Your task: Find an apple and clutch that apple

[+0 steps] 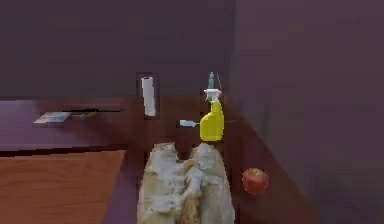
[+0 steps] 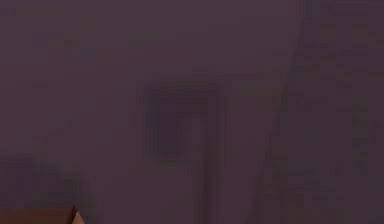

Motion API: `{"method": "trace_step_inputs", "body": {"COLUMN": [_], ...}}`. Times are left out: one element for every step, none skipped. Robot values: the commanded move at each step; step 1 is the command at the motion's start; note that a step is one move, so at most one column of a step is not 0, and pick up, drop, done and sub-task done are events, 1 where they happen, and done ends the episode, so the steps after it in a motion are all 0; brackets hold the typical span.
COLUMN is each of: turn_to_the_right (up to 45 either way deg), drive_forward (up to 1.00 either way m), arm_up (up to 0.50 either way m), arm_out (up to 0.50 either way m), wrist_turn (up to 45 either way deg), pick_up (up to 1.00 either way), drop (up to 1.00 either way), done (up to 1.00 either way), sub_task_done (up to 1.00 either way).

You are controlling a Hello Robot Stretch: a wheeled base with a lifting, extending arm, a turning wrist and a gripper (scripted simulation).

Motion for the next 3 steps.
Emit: {"method": "trace_step_inputs", "body": {"turn_to_the_right": [-45.0,-21.0,0.0], "drive_forward": [0.00,0.00,0.00], "arm_up": [0.00,0.00,0.50], "arm_out": [0.00,0.00,0.00], "wrist_turn": [0.0,0.0,0.0], "pick_up": [0.00,0.00,0.00], "drop": [0.00,0.00,0.00], "done": [0.00,0.00,0.00], "sub_task_done": [0.00,0.00,0.00]}}
